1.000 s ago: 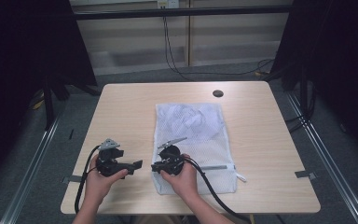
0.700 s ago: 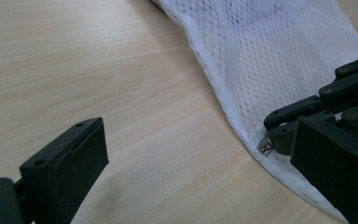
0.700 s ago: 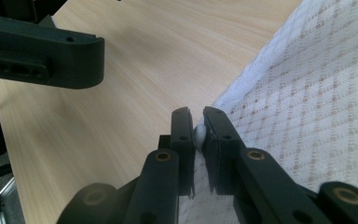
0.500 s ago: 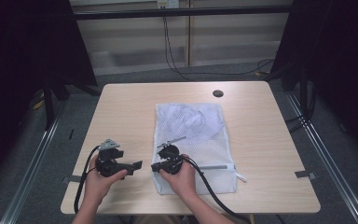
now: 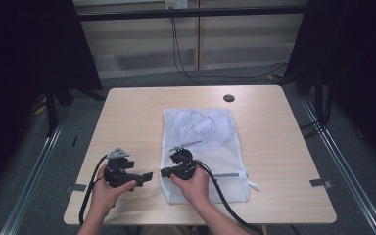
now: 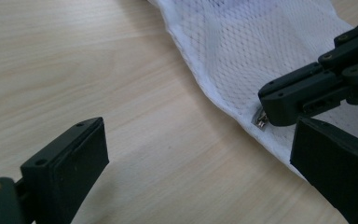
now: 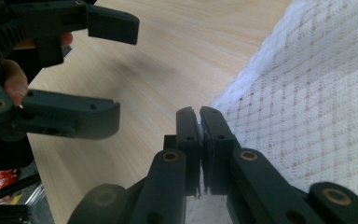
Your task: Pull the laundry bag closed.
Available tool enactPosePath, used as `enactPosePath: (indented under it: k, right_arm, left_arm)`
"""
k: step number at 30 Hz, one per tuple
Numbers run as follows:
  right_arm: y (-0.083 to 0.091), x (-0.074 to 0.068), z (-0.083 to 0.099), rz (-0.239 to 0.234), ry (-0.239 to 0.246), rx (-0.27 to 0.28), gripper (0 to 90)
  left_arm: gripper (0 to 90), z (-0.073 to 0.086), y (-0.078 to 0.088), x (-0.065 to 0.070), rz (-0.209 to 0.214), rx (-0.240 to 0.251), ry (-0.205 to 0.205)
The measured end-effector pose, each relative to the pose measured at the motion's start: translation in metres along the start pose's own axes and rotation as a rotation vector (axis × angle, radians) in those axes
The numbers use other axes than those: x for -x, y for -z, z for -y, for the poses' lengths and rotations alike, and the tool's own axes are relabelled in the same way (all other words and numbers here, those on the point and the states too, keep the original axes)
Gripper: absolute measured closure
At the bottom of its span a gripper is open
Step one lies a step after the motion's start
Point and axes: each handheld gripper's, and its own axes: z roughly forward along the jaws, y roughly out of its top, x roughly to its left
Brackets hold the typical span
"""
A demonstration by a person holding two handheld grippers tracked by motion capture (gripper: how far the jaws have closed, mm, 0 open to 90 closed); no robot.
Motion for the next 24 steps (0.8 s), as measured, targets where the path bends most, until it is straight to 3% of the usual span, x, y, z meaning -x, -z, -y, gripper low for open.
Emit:
enactPosePath:
  k: [4,8,18,24]
  right_arm:
    - [0.003,0.001,-0.001,-0.003,0.008,0.0,86.7]
    - [0.006,0.004,-0.002,-0.017,-0.014,0.008,86.8]
    - [0.019,0.006,-0.005,-0.021,-0.023,0.045,86.8]
    - [0.024,0.006,-0.007,-0.027,-0.027,0.068,86.8]
  left_arm:
    - [3.0,0.0,-0.005,0.005,0.036,-0.016,-0.005]
    - [3.2,0.0,-0.009,0.011,0.03,-0.022,-0.021]
    - [3.2,0.001,-0.016,0.016,0.056,-0.04,-0.004]
    - [2.5,0.001,-0.022,0.021,0.101,-0.041,0.018]
